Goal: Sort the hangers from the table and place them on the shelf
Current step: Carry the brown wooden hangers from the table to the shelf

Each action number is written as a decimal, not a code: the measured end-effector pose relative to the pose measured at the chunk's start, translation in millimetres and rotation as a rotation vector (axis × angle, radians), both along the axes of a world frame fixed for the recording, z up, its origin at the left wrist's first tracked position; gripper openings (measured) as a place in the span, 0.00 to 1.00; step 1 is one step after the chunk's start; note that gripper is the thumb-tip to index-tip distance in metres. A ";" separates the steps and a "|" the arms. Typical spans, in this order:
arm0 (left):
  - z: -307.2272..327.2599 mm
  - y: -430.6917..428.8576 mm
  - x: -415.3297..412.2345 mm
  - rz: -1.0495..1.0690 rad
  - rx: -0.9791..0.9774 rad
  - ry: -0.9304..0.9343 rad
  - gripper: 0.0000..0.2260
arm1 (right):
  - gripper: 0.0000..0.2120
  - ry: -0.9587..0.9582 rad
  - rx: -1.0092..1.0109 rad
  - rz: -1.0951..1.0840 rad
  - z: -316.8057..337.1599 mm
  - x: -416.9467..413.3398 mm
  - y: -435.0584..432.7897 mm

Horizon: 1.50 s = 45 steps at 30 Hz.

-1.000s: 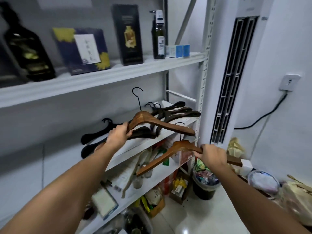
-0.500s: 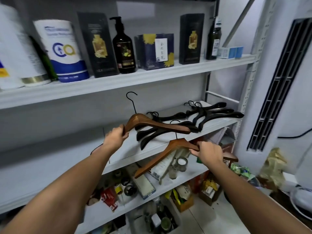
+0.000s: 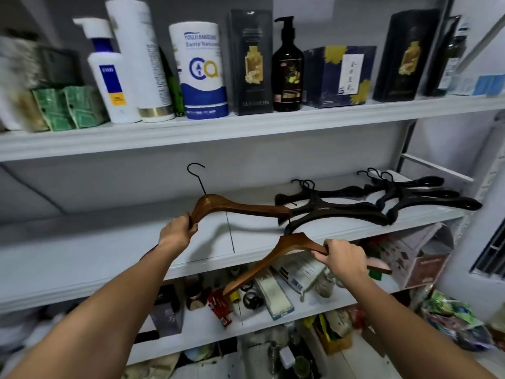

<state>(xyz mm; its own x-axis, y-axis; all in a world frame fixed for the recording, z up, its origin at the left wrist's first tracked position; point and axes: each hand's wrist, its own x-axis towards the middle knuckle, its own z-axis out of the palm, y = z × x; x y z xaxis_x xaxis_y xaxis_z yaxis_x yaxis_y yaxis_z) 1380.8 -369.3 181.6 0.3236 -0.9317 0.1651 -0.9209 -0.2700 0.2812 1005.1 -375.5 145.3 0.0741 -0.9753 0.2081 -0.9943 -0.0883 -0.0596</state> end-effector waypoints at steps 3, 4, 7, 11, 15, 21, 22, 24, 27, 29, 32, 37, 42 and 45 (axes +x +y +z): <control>-11.7 -2.8 22.5 0.009 -0.004 -0.018 0.08 | 0.17 0.020 -0.022 0.015 1.9 7.9 -13.8; -15.4 -4.6 28.8 0.016 -0.002 -0.019 0.08 | 0.16 0.026 -0.028 0.019 3.1 9.7 -19.9; -25.7 -13.1 43.4 0.048 0.001 -0.019 0.10 | 0.17 0.035 -0.033 0.031 6.1 16.7 -39.1; -42.4 -35.3 56.6 0.054 -0.002 -0.013 0.11 | 0.18 0.067 -0.027 0.098 2.3 30.1 -70.3; -55.1 -80.3 59.7 0.047 0.062 0.004 0.11 | 0.19 0.096 0.037 0.178 -2.7 47.5 -107.1; -72.5 -153.1 55.3 -0.024 0.126 0.016 0.11 | 0.21 0.022 -0.040 0.233 -17.6 64.5 -161.1; -75.5 -162.6 56.9 -0.034 0.136 0.015 0.10 | 0.21 0.017 -0.026 0.239 -18.4 66.2 -170.3; -79.6 -178.8 61.3 -0.050 0.165 0.013 0.10 | 0.21 0.023 0.022 0.260 -18.3 68.8 -186.3; -87.4 -201.3 68.6 -0.060 0.201 0.019 0.11 | 0.20 0.008 0.068 0.295 -19.4 72.8 -207.9; -92.0 -213.0 71.3 -0.062 0.210 0.007 0.12 | 0.20 0.023 0.078 0.314 -21.6 75.6 -218.2; -98.0 -230.3 73.0 -0.060 0.232 -0.017 0.12 | 0.20 0.041 0.096 0.313 -26.2 79.6 -228.3; -105.7 -246.2 71.5 -0.102 0.290 -0.063 0.14 | 0.18 0.060 0.070 0.325 -27.6 88.8 -233.4; -126.3 -244.9 71.7 -0.137 0.274 -0.058 0.16 | 0.18 0.022 0.071 0.333 -38.1 101.1 -234.9; -129.6 -243.5 74.7 -0.179 0.286 -0.049 0.16 | 0.18 0.014 0.061 0.312 -39.2 107.0 -233.4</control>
<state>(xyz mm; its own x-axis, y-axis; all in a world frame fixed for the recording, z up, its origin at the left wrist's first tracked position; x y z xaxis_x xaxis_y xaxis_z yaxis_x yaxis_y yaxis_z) 1455.5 -612.8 52.0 0.1489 -0.9838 -0.0996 -0.9713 -0.1644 0.1717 1112.1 -608.9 106.1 0.3737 -0.9158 0.1470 -0.9207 -0.3855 -0.0606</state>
